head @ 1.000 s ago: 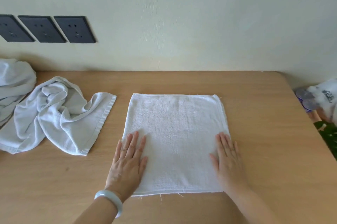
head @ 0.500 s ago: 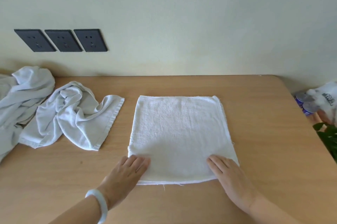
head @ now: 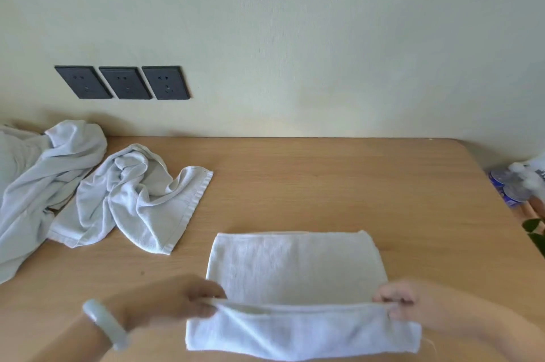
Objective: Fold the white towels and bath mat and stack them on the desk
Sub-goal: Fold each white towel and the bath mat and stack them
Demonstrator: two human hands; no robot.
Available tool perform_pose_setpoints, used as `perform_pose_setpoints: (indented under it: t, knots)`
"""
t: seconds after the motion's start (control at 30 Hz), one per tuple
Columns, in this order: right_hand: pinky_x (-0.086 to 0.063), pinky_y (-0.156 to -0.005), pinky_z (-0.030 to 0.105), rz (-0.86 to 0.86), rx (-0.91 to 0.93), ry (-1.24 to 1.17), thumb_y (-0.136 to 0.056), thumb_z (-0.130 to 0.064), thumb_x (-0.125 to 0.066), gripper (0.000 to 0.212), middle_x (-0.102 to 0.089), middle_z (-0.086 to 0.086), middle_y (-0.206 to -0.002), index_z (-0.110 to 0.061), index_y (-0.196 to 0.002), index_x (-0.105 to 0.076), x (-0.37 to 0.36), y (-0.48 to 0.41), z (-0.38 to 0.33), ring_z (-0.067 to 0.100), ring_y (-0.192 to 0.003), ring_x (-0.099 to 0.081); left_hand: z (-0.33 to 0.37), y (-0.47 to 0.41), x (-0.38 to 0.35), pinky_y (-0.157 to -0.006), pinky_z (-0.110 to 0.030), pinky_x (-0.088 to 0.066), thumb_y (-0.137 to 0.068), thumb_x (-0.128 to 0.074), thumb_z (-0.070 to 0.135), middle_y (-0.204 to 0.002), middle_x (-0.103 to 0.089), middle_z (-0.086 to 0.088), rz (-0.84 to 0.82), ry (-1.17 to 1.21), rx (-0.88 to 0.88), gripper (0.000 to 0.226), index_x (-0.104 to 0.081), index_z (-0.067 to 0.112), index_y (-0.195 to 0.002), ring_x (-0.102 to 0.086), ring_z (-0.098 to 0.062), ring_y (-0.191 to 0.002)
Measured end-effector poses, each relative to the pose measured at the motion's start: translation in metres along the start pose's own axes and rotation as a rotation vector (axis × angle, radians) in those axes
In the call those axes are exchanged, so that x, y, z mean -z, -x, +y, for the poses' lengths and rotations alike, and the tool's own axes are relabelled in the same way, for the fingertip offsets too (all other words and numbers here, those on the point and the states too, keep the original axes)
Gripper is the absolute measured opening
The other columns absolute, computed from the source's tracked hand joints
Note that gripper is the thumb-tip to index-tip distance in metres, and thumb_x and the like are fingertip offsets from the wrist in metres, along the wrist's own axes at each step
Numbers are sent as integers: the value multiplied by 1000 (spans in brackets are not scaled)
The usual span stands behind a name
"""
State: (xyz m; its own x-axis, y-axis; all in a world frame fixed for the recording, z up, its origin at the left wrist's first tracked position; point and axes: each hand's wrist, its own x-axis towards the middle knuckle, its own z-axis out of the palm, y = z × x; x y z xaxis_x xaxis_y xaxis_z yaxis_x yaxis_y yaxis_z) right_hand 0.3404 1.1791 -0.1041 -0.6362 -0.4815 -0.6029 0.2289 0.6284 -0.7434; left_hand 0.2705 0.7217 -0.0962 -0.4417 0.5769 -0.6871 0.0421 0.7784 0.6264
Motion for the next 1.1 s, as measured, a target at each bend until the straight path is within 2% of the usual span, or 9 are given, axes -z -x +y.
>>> perform_pose_setpoints:
  t: [0.13, 0.27, 0.4, 0.53, 0.63, 0.77, 0.87, 0.93, 1.1]
  knots:
    - [-39, -65, 24, 382, -139, -293, -95, -22, -58, 12, -67, -3, -84, -19, -97, -70, -4, -42, -21, 9, -75, -61, -14, -27, 2, -85, -26, -53, -90, -67, 18, -106, -72, -3, 348, 553, 99, 21, -70, 24, -110, -66, -13, -98]
    - [-25, -57, 27, 673, -244, -206, -94, -22, -58, 28, -38, 2, -69, 3, -83, -58, -31, -69, -6, 13, -61, -36, -24, -52, -30, -87, -50, -53, -87, -70, 20, -93, -75, -13, 578, 668, 92, 13, -72, 17, -100, -71, -27, -84]
    - [-24, -56, 32, 832, -241, -164, -95, -17, -56, 27, -36, -1, -62, 3, -78, -56, -41, -69, -8, 13, -55, -34, -23, -56, -42, -64, -35, -45, -93, -62, 25, -67, -64, -2, 772, 630, 104, 18, -70, 19, -78, -59, -17, -63]
    - [-23, -56, 33, 885, -171, -209, -96, -22, -52, 32, -36, -1, -60, 0, -73, -51, -22, -65, -24, 17, -57, -36, -17, -52, -23, -63, -31, -41, -96, -58, 17, -66, -58, -4, 818, 711, 85, 23, -64, 7, -76, -55, -18, -63]
    - [-22, -55, 35, 931, -214, -130, -98, -22, -49, 35, -36, 0, -59, -10, -66, -42, -10, -88, -24, 22, -59, -40, -17, -72, -6, -57, -29, -32, -94, -57, 20, -59, -45, 1, 894, 568, 196, 35, -46, 14, -62, -44, -16, -59]
    - [-34, -60, 36, 1001, -355, 108, -101, -27, -43, 31, -47, -4, -67, -22, -70, -43, -22, -122, -10, 26, -71, -48, -11, -98, -9, -51, -27, -32, -98, -49, 22, -64, -51, 0, 943, 403, 318, 33, -47, 15, -66, -46, -16, -61]
    - [-40, -72, 37, 1025, -445, 201, -102, -34, -33, 32, -66, 10, -96, -17, -105, -59, -29, -126, -12, 33, -93, -60, -9, -100, -11, -53, -30, -34, -99, -45, 21, -65, -51, -2, 991, 324, 354, 33, -44, 15, -67, -46, -18, -61]
    - [-40, -77, 36, 1021, -486, 263, -103, -37, -27, 45, -65, 10, -117, -15, -135, -50, -29, -128, -13, 33, -108, -59, -9, -100, -12, -56, -31, -36, -100, -41, 22, -64, -50, -2, 1019, 238, 377, 34, -40, 15, -67, -46, -21, -61]
    - [-43, -82, 36, 976, -567, 364, -102, -35, -27, 44, -61, 7, -126, -20, -138, -46, -30, -134, -14, 32, -111, -58, -7, -102, -15, -65, -32, -38, -104, -30, 30, -78, -58, -2, 1006, 14, 433, 27, -45, 14, -87, -49, -24, -69]
